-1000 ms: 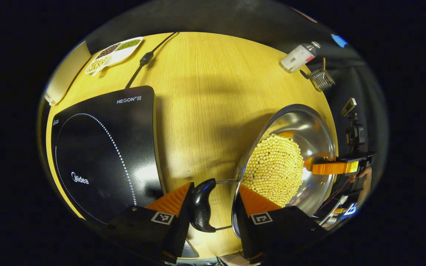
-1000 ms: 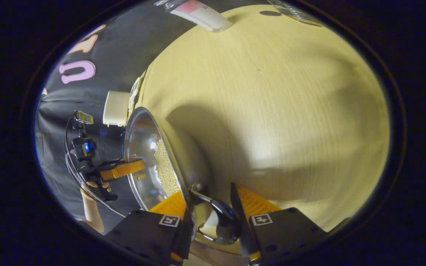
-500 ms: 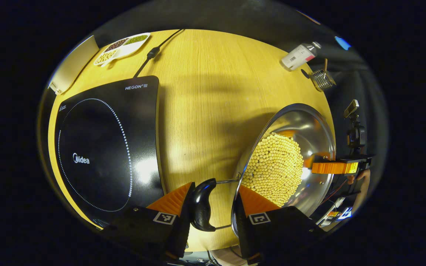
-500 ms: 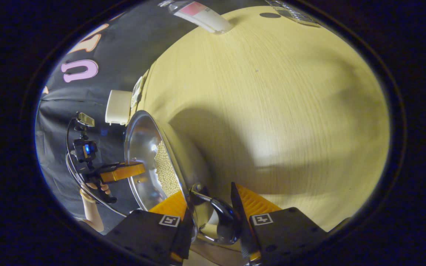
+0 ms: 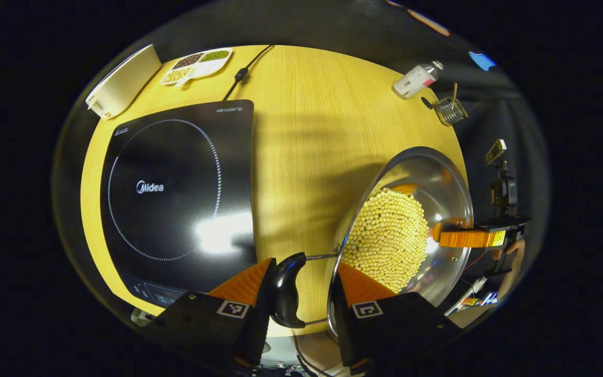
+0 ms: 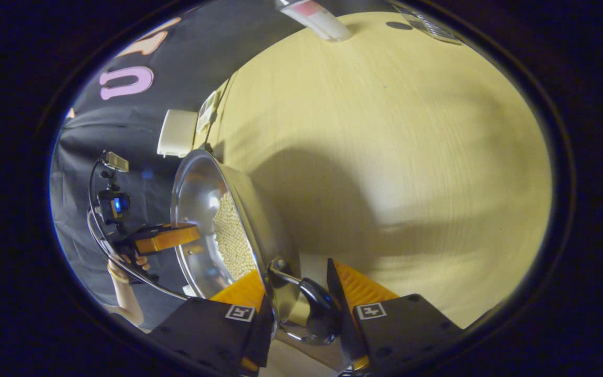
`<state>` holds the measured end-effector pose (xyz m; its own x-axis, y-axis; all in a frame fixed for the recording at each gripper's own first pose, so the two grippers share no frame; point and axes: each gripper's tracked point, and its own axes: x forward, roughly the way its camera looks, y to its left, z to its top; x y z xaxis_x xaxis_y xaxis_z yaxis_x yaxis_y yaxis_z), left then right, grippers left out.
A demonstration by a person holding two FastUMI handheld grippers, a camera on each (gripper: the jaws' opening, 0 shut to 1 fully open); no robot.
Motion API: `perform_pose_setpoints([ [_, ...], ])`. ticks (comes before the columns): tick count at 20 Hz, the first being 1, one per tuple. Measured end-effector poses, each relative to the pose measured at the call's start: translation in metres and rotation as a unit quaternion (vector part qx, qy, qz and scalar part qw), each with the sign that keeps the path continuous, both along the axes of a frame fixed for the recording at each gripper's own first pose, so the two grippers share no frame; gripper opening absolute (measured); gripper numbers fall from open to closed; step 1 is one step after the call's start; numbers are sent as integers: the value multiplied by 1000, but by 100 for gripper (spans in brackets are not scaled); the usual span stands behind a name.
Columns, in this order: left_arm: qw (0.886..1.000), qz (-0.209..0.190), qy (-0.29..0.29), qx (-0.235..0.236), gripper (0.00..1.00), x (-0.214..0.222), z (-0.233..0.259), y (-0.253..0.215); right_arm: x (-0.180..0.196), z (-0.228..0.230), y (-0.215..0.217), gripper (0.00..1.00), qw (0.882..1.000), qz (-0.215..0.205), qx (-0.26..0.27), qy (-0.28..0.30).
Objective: First push the handle of the pot to place it horizontally, then grasp the pot with both hands and set it on the induction cooktop.
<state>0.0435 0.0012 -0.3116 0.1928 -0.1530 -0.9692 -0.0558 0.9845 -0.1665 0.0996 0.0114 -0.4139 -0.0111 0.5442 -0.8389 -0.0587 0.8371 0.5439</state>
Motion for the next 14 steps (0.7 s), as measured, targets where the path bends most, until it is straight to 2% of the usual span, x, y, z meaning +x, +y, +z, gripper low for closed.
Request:
perform_pose_setpoints([
  [1, 1000, 2, 1, 0, 57, -5, 2, 5, -3, 2, 5, 50, 1000, 4, 0, -1],
  [2, 1000, 4, 2, 0, 57, -9, 5, 10, -8, 5, 10, 55, 1000, 9, -1, -2],
  [7, 1000, 4, -4, -5, 59, -24, 18, 41, -22, 18, 44, 55, 1000, 15, 1, 1],
  [8, 1000, 2, -7, -6, 57, -26, 21, 50, -24, 21, 53, 55, 1000, 14, 1, 0],
  [9, 1000, -1, -10, -7, 57, -26, 22, 59, -25, 23, 64, 61, 1000, 11, -1, -2],
  [10, 1000, -5, -13, -8, 58, -25, 24, 70, -27, 24, 74, 49, 1000, 8, -4, -6],
  [14, 999, -28, -24, -12, 57, -23, 30, 124, -38, 27, 127, 49, 1000, -11, -17, -9],
])
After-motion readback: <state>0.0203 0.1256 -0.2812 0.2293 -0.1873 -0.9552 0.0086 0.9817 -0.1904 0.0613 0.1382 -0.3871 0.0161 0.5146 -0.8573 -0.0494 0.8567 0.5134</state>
